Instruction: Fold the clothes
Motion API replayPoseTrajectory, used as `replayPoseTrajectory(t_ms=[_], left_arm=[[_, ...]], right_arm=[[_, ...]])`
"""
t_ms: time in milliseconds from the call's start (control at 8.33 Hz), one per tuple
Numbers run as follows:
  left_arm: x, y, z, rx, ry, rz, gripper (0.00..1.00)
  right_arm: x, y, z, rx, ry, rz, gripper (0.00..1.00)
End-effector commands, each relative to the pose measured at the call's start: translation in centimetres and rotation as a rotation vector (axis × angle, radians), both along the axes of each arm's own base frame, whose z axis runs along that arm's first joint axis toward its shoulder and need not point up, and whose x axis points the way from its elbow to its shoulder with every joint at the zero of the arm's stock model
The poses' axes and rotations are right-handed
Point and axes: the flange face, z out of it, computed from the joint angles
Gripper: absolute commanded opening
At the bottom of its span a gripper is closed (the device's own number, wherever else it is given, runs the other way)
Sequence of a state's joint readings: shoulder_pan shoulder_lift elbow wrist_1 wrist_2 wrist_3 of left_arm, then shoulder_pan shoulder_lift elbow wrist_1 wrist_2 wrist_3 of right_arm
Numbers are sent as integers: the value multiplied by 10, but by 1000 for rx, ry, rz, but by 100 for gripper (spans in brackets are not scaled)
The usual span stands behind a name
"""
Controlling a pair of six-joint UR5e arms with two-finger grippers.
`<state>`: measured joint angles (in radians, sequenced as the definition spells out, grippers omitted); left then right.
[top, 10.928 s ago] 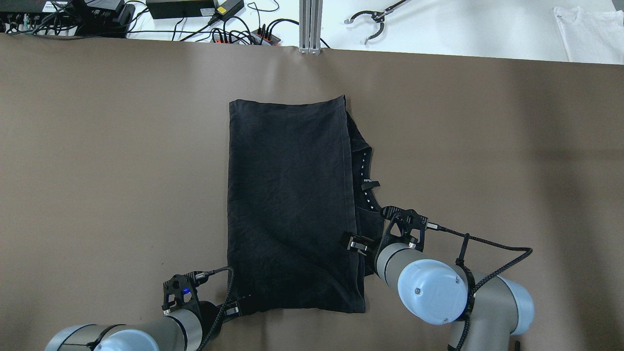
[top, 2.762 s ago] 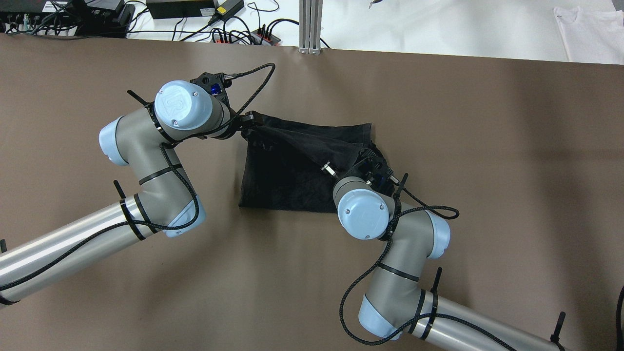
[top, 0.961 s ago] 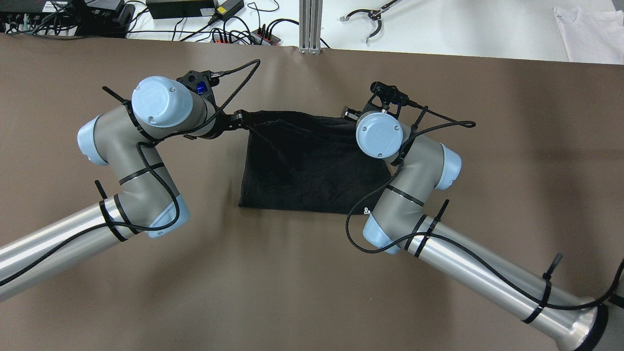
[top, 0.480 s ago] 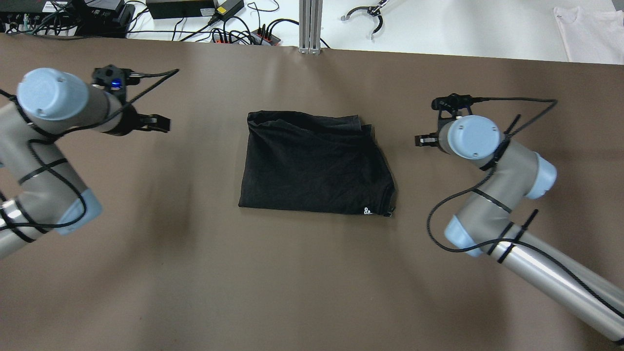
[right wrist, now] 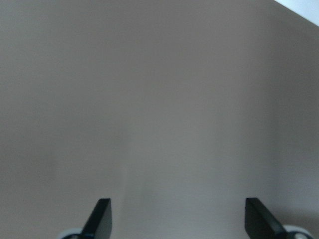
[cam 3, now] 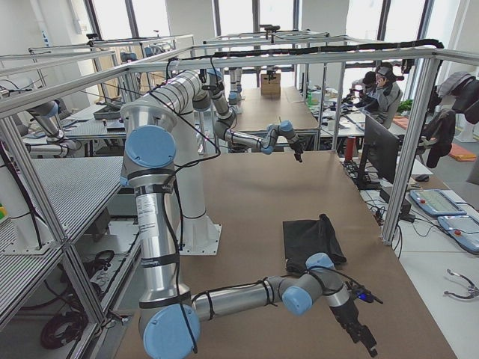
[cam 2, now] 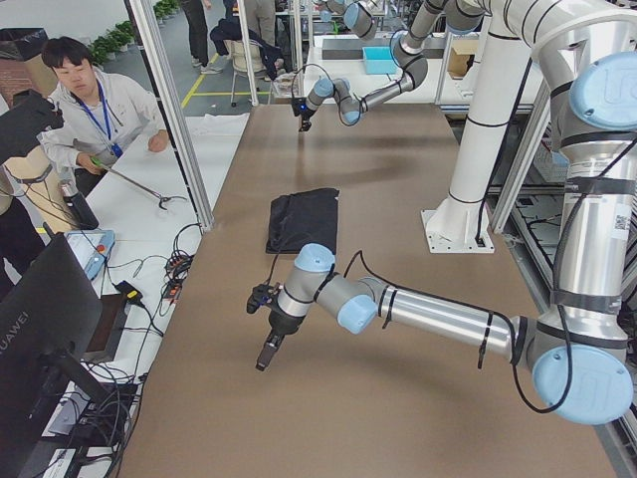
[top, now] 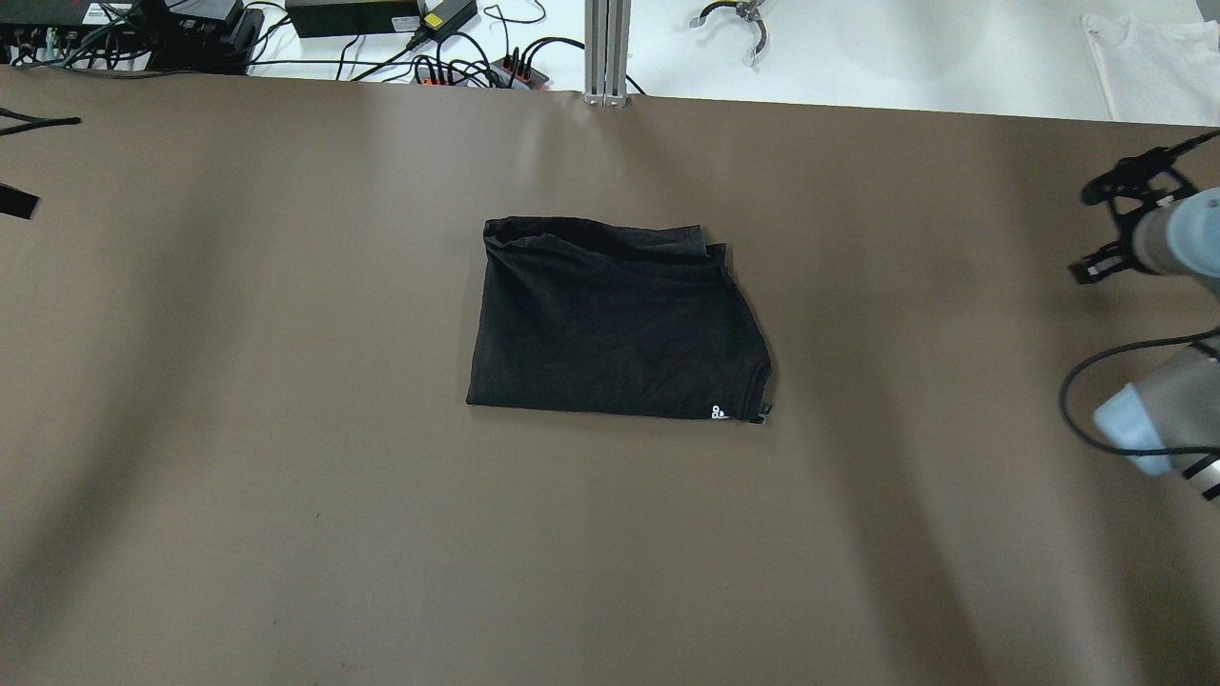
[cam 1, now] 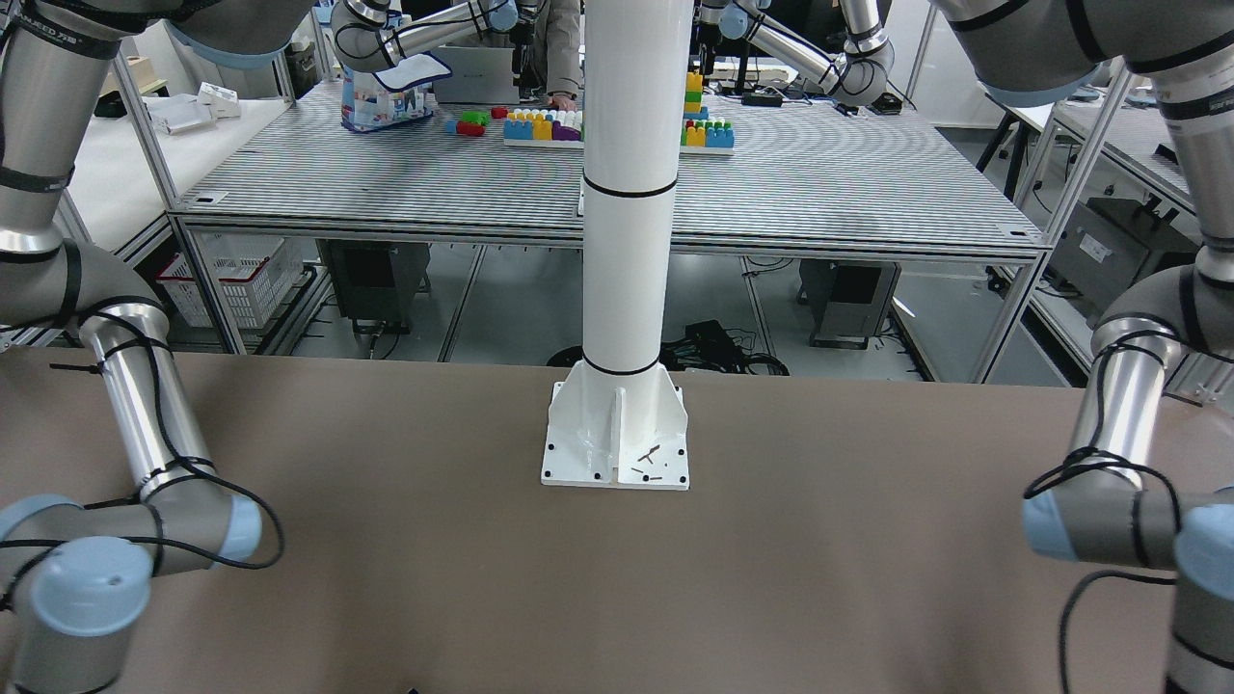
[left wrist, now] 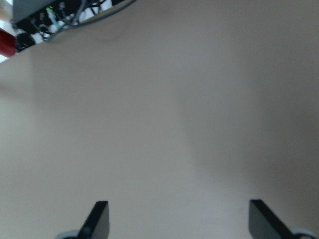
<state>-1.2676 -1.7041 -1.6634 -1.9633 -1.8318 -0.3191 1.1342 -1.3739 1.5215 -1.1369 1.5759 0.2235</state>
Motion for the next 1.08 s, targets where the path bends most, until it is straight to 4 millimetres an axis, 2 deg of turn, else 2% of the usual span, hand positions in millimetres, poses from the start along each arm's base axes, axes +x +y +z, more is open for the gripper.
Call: replayPoseTrajectory(t_ms=[0,120,240,360,480,600,721,841,961], left_arm=[[-133,26,49,-5,-159,5,100],[-149,35,57,-13,-173,-4,100],[-154,58,85,-48,-205,-22,100],[-160,64,103,-73,-267,-52,100],[-157,58,78,-12,-240,-49,100],[-155,48,69,-15,-224,-83,100],[-155,49,74,-10,-227,-75,100],[-151,47,73,-1,-230,-58,100],[-149,47,80,6,-226,-51,100]], right_arm=[[154,28,57,-35,157,-61,94],[182,38,65,-40,182,-59,94],[200,68,87,-44,222,-73,94],[216,91,95,-3,228,-47,94],[223,93,72,48,208,-21,94],[221,93,63,45,162,19,94],[215,95,65,12,48,107,94],[211,97,67,-3,-6,121,94],[211,98,66,-1,-5,119,94]])
